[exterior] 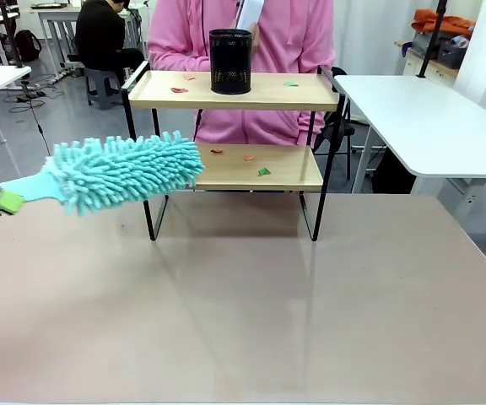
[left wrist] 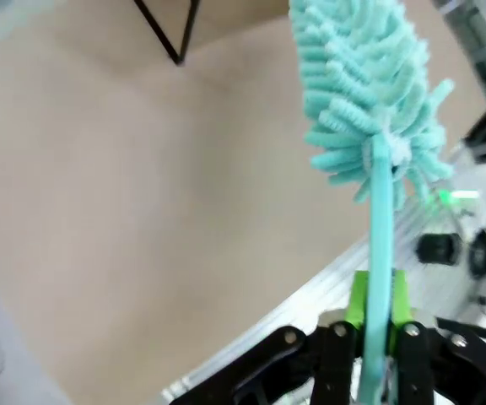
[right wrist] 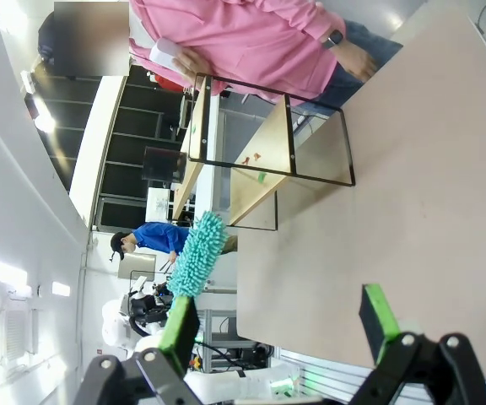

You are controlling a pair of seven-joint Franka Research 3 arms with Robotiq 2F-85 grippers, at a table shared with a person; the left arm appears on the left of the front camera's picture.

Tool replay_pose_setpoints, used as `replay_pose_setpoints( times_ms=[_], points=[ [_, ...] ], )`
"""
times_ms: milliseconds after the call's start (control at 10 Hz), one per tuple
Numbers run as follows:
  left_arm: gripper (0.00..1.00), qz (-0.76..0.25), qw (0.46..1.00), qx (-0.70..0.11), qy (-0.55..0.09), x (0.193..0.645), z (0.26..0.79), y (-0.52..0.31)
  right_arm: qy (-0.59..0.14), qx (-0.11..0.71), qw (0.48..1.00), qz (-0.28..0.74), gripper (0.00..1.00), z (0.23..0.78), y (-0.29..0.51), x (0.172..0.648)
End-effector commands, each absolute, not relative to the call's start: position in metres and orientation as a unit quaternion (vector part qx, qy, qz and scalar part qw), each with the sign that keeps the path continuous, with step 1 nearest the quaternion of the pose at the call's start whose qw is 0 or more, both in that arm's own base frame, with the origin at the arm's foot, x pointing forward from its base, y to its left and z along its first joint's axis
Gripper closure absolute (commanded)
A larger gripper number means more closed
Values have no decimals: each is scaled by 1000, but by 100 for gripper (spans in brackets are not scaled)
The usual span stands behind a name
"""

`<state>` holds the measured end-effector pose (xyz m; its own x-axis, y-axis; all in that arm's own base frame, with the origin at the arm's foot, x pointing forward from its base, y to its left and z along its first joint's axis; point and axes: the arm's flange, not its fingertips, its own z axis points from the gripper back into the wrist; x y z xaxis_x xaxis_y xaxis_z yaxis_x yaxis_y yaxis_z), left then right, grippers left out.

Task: Clean the shelf.
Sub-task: Clean the specific tier of the Shelf with the Duster once objects are removed.

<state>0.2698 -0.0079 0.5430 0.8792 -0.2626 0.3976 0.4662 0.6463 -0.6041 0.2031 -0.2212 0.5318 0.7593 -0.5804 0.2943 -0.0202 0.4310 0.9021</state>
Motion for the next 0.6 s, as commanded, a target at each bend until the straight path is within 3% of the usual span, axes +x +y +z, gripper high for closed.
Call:
replay_pose_setpoints(
  times_ms=[0, 100, 500],
  points=[
    [88, -210, 901, -362, -112, 280, 530, -34, -310, 504, 789, -166, 0, 532, -221, 205],
    [88, -203, 897, -368, -138, 270, 543, -8, -310, 504, 789, -166, 0, 532, -221, 205],
    [88, -203, 897, -368, -138, 270, 543, -8, -310, 504, 789, -166, 0, 532, -221, 205]
  ],
)
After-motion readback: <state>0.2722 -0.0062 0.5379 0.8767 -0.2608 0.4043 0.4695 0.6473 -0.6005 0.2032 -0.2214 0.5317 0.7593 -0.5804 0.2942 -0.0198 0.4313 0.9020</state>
